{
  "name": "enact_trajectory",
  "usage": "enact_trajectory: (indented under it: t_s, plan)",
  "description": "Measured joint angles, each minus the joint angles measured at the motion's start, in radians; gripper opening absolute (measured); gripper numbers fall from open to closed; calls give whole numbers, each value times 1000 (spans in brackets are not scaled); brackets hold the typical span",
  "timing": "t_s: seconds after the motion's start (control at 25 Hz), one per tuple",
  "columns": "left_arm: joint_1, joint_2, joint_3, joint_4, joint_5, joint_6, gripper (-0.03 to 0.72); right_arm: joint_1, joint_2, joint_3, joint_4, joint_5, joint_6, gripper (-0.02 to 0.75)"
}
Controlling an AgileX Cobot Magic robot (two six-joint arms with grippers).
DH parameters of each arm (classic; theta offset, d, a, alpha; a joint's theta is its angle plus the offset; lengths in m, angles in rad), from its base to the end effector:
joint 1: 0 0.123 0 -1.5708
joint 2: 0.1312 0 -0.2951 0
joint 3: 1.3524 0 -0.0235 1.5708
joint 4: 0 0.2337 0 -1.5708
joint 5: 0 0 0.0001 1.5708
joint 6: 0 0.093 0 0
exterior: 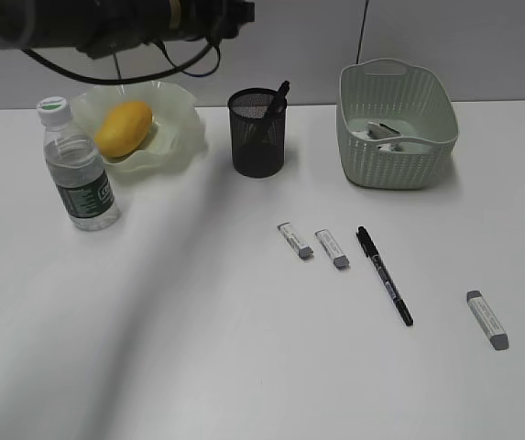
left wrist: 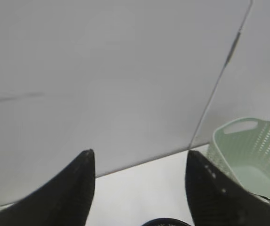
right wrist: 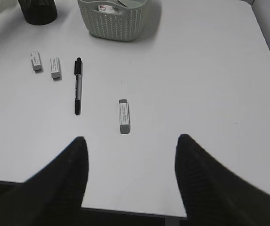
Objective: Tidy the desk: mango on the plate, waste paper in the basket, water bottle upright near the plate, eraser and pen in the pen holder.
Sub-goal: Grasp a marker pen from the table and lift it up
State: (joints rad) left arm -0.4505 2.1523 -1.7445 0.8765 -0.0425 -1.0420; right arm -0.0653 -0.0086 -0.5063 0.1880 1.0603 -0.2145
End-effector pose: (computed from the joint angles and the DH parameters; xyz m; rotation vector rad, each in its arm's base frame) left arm 0.4588 -0.2252 0.2680 0.2905 1.8667 -0.4549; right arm -0.0300 0.0172 0.2708 -0.1604 2.0088 0.0466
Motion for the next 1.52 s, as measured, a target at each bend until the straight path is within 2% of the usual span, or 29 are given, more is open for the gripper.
enact_trajectory:
  t_s: [0.16, 0.24, 0.32, 0.48, 0.6, 0.68, 0.84, 1.12, 1.28, 1.52]
  plan:
    - [0, -90, 0, -6, 224, 8, 463, 0, 0, 0, 0, 0, 0, 470]
    - [0, -128, 0, -6, 362, 69, 463, 0, 0, 0, 0, 0, 0, 470]
    - [0, -159, 0, -7, 480, 190, 461, 0, 0, 0, 0, 0, 0, 470]
    - [0, -203, 0, -63, 722, 514, 460, 0, 0, 0, 0, 0, 1, 470]
    - [11, -233, 0, -226, 897, 768, 460, 0, 0, 0, -7, -2, 30, 470]
    - [21, -244, 0, -330, 1027, 886, 460, 0, 6, 0, -9, -2, 49, 470]
    - [51, -246, 0, -462, 1225, 958, 460, 0, 106, 0, -9, -4, 63, 470]
    - [145, -341, 6, -801, 1258, 1055, 460, 16, 247, -44, 13, -74, 110, 470]
    - [191, -443, 80, -800, 1257, 1070, 460, 16, 319, -82, 18, -72, 141, 470]
    - [282, -652, 300, -786, 1258, 1077, 460, 16, 518, -178, 26, -67, 148, 470]
